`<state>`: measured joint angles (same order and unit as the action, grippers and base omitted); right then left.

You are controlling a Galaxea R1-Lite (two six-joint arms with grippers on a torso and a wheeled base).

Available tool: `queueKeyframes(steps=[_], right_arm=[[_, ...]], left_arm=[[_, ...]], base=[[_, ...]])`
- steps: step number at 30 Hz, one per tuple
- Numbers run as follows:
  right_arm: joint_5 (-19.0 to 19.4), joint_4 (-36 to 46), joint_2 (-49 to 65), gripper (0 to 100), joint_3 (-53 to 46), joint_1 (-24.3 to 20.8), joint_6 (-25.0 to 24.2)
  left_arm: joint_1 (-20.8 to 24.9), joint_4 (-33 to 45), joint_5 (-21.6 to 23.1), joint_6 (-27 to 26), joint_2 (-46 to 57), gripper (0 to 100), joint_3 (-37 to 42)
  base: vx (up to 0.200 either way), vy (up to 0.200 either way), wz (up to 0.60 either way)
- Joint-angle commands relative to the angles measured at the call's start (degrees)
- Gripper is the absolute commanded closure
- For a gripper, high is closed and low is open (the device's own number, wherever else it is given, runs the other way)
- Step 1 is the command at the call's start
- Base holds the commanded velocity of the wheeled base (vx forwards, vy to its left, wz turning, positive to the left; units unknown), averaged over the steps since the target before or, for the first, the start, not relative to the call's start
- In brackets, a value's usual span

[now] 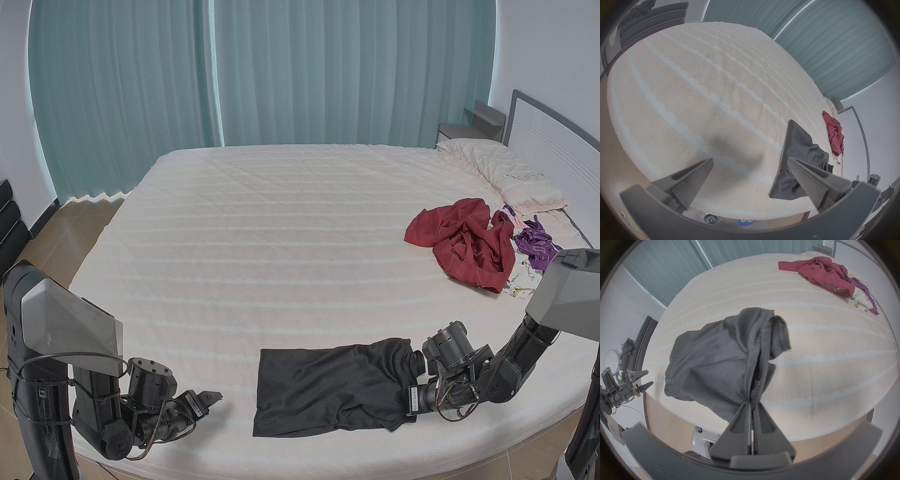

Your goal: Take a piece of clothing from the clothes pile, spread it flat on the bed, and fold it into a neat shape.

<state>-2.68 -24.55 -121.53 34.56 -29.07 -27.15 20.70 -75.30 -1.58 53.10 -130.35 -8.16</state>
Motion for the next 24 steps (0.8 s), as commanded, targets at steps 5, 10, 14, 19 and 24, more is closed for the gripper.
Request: queueKeyframes(steps=[5,10,14,19,24], right_arm=[[0.0,0.7,1.5,100,-1.9,3.4,4.4],[-0.1,0.8,1.0,100,-2.7,3.9,7.3],[-0.5,0.2,0.7,0,-3.5,4.6,10.4],[-1.5,-2.5,0.4,0,-3.0,5.5,10.3],[0.0,-10.6,1.0,0,-2.0,6.8,7.8]], left_arm=[[0.0,0.0,-0.4,0.1,-0.3,0,-0.1],[0.0,0.0,-0.4,0.1,-0.3,0,-0.1],[0.0,0.0,-0.4,0.1,-0.3,0,-0.1],[0.0,0.0,-0.4,0.1,-0.4,0,-0.1],[0.0,0.0,-0.4,0.1,-0.4,0,-0.1]], base=[[0.0,0.0,0.0],[0.0,0.0,0.0],[0.0,0.0,0.0],[0.0,0.0,0.0],[0.0,0.0,0.0]])
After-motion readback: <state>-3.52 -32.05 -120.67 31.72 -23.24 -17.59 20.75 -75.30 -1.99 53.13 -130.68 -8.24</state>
